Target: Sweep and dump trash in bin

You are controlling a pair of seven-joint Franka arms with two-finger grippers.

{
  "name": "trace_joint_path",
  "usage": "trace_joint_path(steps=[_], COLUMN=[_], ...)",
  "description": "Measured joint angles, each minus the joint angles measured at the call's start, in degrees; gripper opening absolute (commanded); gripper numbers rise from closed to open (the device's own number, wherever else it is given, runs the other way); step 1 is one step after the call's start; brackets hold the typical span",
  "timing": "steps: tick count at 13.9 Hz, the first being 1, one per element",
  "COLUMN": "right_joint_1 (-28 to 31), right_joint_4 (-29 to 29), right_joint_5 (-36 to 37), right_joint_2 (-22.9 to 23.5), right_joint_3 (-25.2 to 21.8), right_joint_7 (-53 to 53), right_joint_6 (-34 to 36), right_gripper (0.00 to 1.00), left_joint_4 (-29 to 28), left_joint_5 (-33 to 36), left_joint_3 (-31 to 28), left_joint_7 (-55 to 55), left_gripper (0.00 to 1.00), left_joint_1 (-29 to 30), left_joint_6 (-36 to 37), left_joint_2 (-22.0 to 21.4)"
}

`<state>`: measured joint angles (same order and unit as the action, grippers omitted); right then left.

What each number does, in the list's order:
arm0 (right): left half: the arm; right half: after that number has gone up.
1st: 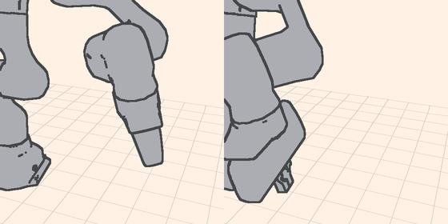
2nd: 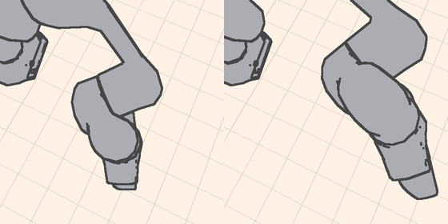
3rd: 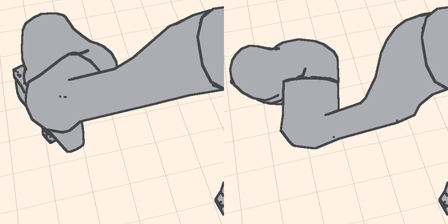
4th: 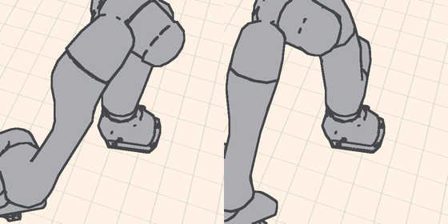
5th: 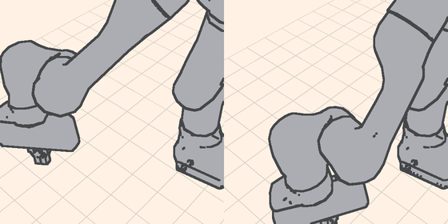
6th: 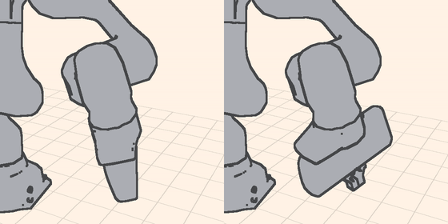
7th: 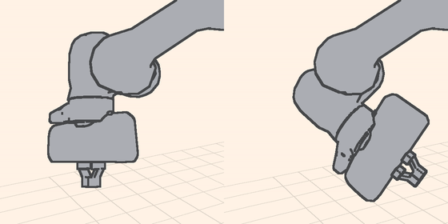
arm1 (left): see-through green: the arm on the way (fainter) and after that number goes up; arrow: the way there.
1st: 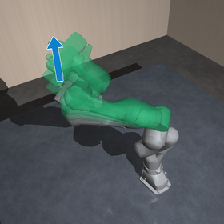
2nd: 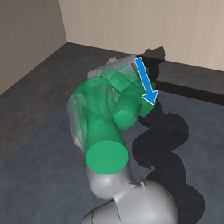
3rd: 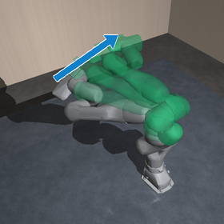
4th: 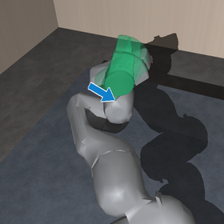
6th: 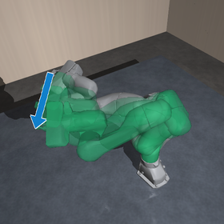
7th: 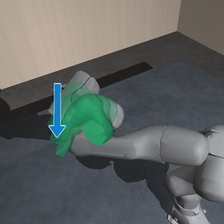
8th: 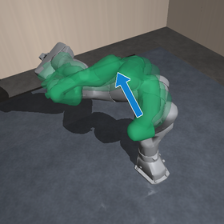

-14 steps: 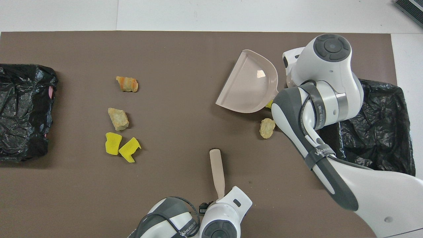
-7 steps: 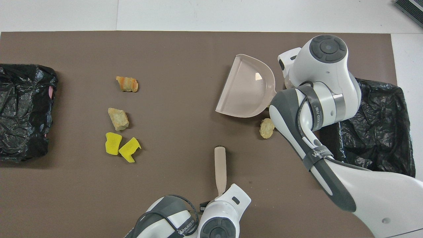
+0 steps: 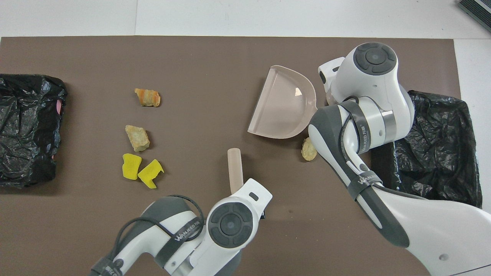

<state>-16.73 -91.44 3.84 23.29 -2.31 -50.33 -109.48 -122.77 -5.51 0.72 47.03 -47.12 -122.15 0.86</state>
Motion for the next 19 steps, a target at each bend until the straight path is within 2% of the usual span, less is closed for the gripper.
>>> trace_joint_path(steps=[2,6,12,16,19], right_joint_1=[-1.1,-2.8,-5.8,-6.7,-7.9], right_joint_4=[-0.2,-0.7,-1.0,-1.0,-1.0], right_joint_5=[0.0,0.0,0.0,-0.1,-0.1], right_joint_2=[0.0,0.0,0.0,0.0,0.0], right_joint_3=[0.1,0.1,0.3,0.4,0.4], right_joint_7=[0.0,0.0,0.0,0.0,0.0], right_joint_6=[0.1,0.1,0.1,0.1,0.1], right_gripper=[0.0,0.0,0.0,0.0,0.0], left_joint_4=[1.5,4.9,12.4,15.7,16.3], left_joint_5=[0.1,1.6,7.6,12.3,13.4], left_joint_3=[-0.2,-0.4,-0.4,-0.4,-0.3], left_joint_7=[-4.5,-20.9,-43.5,-58.1,-70.0], left_gripper=[0.0,0.0,0.0,0.0,0.0], left_joint_1=[6.1,18.6,33.3,40.7,43.0], left_joint_6=[1.9,4.6,4.8,-1.2,-3.8], left_joint_2=[0.0,1.4,8.2,14.2,16.0])
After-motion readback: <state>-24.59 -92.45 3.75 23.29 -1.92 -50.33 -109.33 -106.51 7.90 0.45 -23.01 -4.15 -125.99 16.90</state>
